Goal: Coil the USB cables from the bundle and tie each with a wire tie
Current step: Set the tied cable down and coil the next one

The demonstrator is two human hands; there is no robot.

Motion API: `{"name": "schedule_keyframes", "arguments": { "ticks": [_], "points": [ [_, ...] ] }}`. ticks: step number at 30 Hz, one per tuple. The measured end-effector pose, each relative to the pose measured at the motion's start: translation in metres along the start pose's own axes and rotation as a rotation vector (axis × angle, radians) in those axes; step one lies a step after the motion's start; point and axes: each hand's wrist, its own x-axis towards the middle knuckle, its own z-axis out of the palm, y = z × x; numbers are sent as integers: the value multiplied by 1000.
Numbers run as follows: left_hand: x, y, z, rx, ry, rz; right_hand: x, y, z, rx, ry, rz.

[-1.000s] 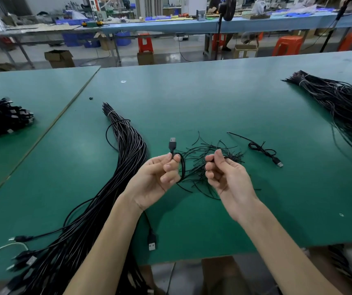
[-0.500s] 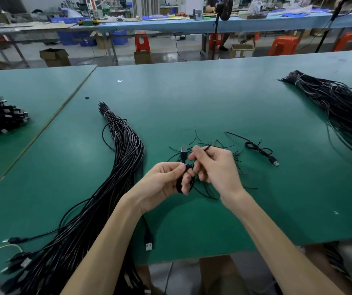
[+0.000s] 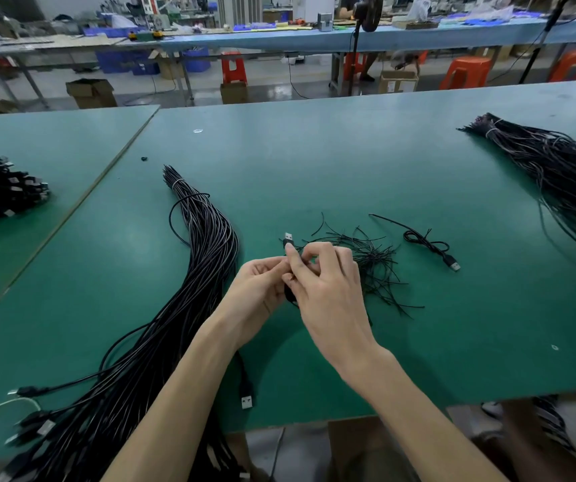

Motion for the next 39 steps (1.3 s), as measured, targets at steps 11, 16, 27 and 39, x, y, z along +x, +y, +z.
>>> {"name": "schedule_keyframes", "arguments": {
  "ticks": [11, 16, 27, 39],
  "points": [
    [-1, 2, -1, -17, -18, -10, -21, 9, 3, 98, -112, -34],
    [0, 0, 0, 23, 10, 6, -21, 14, -1, 303, -127, -29],
    [2, 1, 3, 55, -21, 122, -8, 0, -4, 1118, -54, 689],
    [-4, 7, 5, 86, -157, 58, -2, 13, -12, 1520, -194, 708]
  ]
}}
